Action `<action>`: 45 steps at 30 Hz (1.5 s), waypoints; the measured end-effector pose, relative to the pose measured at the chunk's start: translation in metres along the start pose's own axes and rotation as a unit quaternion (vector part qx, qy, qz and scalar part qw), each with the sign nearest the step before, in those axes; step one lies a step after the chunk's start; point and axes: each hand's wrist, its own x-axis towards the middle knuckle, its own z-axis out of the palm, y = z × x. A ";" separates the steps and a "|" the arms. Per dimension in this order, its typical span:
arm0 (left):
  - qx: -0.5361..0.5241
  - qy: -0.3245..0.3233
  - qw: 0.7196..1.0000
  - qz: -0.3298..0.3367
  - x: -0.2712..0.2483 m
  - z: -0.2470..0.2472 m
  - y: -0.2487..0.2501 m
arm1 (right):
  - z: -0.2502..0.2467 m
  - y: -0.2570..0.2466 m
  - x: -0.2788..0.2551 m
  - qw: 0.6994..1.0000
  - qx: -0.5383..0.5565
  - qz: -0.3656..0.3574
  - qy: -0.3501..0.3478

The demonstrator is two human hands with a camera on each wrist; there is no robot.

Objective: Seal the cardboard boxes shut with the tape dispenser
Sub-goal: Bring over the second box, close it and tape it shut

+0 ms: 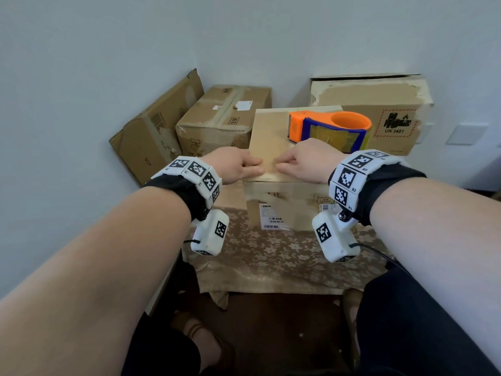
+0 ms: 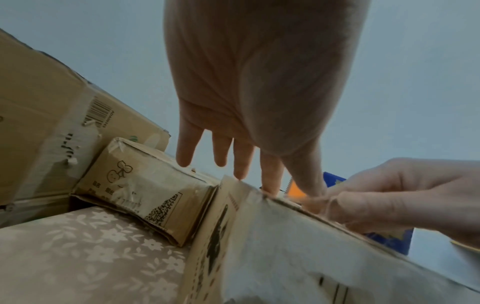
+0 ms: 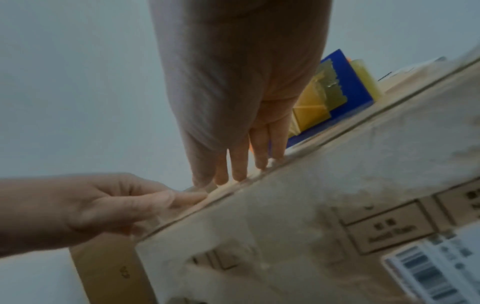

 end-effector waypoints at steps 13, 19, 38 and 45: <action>0.030 -0.046 0.998 0.014 0.013 0.005 0.008 | 0.020 0.012 -0.003 0.997 -0.026 -0.020 -0.076; 0.031 -0.040 0.999 0.011 0.009 0.004 0.014 | 0.027 0.013 -0.003 0.997 -0.030 -0.019 -0.061; 0.110 -0.038 0.993 0.003 0.009 0.002 0.022 | 0.030 0.002 -0.001 0.995 -0.096 -0.010 -0.040; 0.154 -0.075 0.985 0.000 0.011 -0.009 0.026 | 0.029 0.000 0.000 0.996 -0.082 -0.003 -0.037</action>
